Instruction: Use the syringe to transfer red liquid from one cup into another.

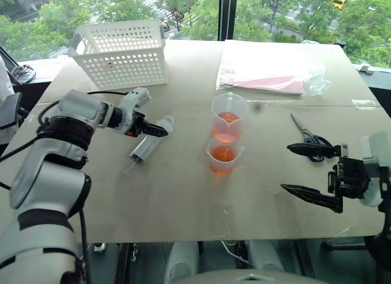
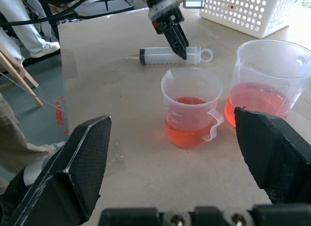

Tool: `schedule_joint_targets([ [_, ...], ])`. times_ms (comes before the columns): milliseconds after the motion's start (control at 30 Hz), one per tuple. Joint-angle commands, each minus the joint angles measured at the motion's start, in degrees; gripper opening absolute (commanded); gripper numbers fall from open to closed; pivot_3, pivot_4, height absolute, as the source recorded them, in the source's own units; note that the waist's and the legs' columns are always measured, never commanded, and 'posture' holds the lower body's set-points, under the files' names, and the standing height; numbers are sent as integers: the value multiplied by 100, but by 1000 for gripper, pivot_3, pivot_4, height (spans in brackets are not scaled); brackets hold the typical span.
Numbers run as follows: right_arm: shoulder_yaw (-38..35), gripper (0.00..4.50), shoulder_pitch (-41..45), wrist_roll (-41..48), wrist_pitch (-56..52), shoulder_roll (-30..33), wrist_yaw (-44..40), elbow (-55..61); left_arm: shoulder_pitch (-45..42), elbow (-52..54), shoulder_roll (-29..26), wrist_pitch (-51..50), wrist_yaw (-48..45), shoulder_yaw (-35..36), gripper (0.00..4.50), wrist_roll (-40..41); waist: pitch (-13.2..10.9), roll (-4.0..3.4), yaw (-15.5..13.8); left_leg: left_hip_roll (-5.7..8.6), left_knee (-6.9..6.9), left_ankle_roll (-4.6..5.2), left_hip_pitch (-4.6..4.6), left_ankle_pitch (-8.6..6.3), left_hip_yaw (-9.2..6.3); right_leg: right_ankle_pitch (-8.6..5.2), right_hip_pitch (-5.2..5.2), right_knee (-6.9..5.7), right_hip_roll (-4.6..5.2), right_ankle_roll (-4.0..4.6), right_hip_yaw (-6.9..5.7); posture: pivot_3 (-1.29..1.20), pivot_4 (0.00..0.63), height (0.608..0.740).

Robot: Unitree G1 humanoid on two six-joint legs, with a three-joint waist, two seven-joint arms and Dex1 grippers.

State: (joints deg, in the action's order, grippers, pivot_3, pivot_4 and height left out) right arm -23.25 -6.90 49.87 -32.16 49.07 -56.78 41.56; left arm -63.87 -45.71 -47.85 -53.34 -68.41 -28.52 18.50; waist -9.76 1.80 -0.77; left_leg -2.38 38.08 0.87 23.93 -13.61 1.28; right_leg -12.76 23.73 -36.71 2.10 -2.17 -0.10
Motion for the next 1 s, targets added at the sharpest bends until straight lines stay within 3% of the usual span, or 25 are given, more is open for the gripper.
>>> schedule_joint_targets([
  [33, -89, 4342, -18, -27, 146, 13, -4, -4, -21, 359, -151, -197, 142, 747, 4477, -3, 0, 0, 8, -1, 0, 0, 0, 0, -2, 0, 2, -2, -1, 0, -1, 0, 150, 740],
  [200, -260, 4342, -118, -292, 430, 73, -308, -455, 1273, 2853, -624, -779, 740, 2615, 4477, 790, -1, 1, 51, -10, -1, 0, -4, 0, -12, 4, 3, -5, 1, -3, 7, 0, 150, 740],
  [300, -219, 4342, -43, -474, 663, 95, -504, -771, 2662, 4718, -280, -470, 1421, 4306, 4477, 1235, 1, -3, 82, -24, -2, 0, -12, 0, -11, 18, 2, -8, 16, -13, 18, 0, 150, 740],
  [500, -240, 4342, -120, -861, 1025, 302, -1092, -1553, 4934, 7399, 283, -627, 1860, 6096, 4477, 2147, 2, -1, 40, -17, 3, 0, -21, 0, -9, 14, -7, -11, 18, -6, 15, 0, 150, 740],
  [767, -389, 4342, -332, -1382, 1587, 575, -1899, -2973, 7779, 8407, 843, 276, 1504, 7327, 4477, 2360, 13, -14, 1, -3, 4, 0, -34, 0, -1, -3, -12, -12, 17, -4, 17, 0, 150, 740],
  [1000, -623, 4342, -764, -1648, 1940, 520, -2066, -3422, 9305, 8306, 1400, 1431, 1406, 7323, 4477, 1921, 17, -18, -8, -2, 3, -1, -31, -1, 0, -7, -9, -11, 18, -7, 16, 0, 150, 740],
])
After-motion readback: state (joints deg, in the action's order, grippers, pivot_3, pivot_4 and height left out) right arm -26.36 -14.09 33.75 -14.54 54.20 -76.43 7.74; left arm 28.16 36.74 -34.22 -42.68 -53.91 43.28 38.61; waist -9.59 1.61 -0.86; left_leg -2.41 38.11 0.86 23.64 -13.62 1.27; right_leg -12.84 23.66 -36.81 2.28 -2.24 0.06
